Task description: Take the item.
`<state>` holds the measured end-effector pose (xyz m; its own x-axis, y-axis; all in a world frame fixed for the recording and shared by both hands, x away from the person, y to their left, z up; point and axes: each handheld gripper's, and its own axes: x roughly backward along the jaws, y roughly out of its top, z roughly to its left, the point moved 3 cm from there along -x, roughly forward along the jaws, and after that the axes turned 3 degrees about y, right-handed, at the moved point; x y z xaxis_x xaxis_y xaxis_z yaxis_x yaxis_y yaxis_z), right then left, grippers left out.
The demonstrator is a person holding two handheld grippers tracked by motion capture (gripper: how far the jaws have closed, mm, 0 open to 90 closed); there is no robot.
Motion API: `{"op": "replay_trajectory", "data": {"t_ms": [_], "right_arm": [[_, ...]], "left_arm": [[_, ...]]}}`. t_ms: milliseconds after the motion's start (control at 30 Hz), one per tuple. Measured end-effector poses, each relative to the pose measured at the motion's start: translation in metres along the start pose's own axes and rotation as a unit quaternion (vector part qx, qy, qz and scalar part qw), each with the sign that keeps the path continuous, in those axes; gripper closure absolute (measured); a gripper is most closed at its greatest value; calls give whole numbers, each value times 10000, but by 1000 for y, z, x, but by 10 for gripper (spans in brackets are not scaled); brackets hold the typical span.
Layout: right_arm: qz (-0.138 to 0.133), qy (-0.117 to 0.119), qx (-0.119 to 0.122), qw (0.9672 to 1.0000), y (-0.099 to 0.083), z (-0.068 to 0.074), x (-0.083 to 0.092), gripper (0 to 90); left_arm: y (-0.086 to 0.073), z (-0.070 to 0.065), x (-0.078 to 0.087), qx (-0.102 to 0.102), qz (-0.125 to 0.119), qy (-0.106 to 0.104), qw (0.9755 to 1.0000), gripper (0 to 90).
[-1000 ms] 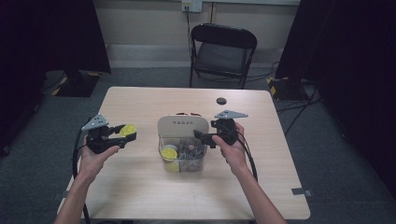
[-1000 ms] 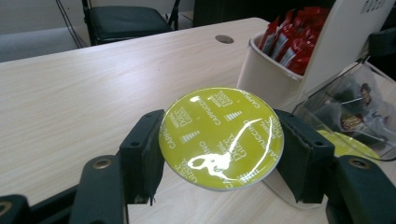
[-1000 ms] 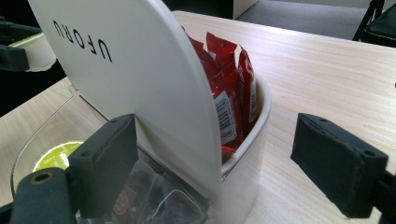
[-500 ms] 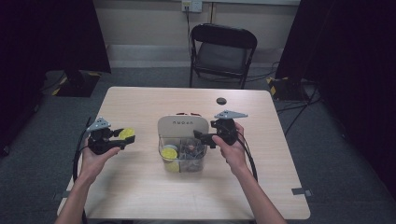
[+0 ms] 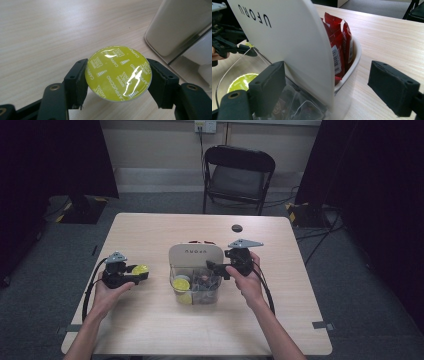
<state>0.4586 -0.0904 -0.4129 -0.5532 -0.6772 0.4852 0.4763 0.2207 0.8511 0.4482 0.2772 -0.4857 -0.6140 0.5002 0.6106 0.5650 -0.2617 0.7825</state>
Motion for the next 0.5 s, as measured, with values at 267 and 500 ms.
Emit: {"op": "replay_trajectory", "data": {"t_ms": [267, 500], "right_arm": [[2, -2, 0, 10000, 0, 0, 0, 137], [1, -7, 7, 10000, 0, 0, 0, 137]], "left_arm": [[-4, -2, -11, 28, 128, -4, 9999, 380], [-7, -1, -16, 32, 215, 16, 9998, 379]]}}
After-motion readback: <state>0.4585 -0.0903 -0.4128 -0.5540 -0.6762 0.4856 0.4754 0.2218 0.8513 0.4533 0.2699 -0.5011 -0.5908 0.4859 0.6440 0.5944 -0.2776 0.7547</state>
